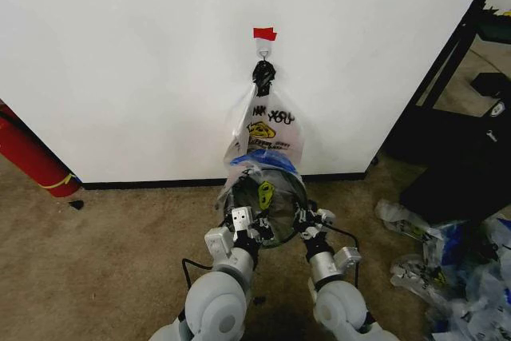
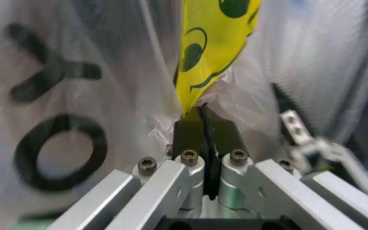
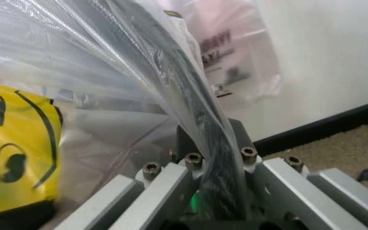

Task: Pick up the garbage bag from the wall and place it over the trash bin.

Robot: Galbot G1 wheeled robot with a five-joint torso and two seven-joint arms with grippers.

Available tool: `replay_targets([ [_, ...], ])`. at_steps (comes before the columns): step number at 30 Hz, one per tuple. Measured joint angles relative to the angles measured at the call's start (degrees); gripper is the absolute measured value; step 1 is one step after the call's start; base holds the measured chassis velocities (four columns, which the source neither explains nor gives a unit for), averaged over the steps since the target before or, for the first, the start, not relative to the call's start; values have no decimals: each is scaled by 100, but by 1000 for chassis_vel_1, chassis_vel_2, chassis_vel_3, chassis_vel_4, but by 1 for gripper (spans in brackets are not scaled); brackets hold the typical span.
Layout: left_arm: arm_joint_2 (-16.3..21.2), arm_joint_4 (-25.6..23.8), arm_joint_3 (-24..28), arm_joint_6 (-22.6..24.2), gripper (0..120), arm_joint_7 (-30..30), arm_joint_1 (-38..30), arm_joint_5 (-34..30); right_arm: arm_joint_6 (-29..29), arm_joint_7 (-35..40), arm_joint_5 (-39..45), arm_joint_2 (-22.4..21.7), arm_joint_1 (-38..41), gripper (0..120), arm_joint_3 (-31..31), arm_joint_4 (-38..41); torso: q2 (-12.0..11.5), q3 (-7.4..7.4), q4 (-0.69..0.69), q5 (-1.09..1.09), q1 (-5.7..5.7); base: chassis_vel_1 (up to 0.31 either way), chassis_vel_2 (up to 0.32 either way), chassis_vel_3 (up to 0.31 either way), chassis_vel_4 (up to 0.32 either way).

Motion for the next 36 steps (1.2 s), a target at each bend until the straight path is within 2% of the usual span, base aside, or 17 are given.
replay_targets([
  [6, 33, 374, -103, 29, 0, -10, -33, 1074, 4, 33, -167, 38, -132, 0, -159, 207, 0, 0, 0, 0, 0, 0, 0, 0, 0],
  [14, 91, 605, -262, 37, 0, 99, -62, 1698, 5, 17, -283, 16, -236, 0, -328, 273, 0, 0, 0, 1, 0, 0, 0, 0, 0],
  [18, -25, 915, -250, -60, 0, 126, -136, 2066, 10, -115, -314, -14, -244, 0, -441, 278, 0, 0, 0, 1, 0, 0, 0, 0, 0],
  [20, -45, 972, -248, -86, 0, 127, -163, 2118, 10, -135, -318, -29, -243, 0, -459, 288, 0, 0, 0, 1, 0, 0, 0, 0, 0],
  [26, -217, 1544, -237, -336, 0, 124, -515, 2508, -54, -258, -308, -222, -271, 0, -526, 407, 0, 0, 0, 1, 0, 0, 0, 0, 0],
  [36, -290, 2114, -217, -374, 0, 140, -968, 2610, -284, -310, -82, -514, -370, 0, -519, 636, 0, 0, 0, 1, 0, 0, 0, 0, 0],
])
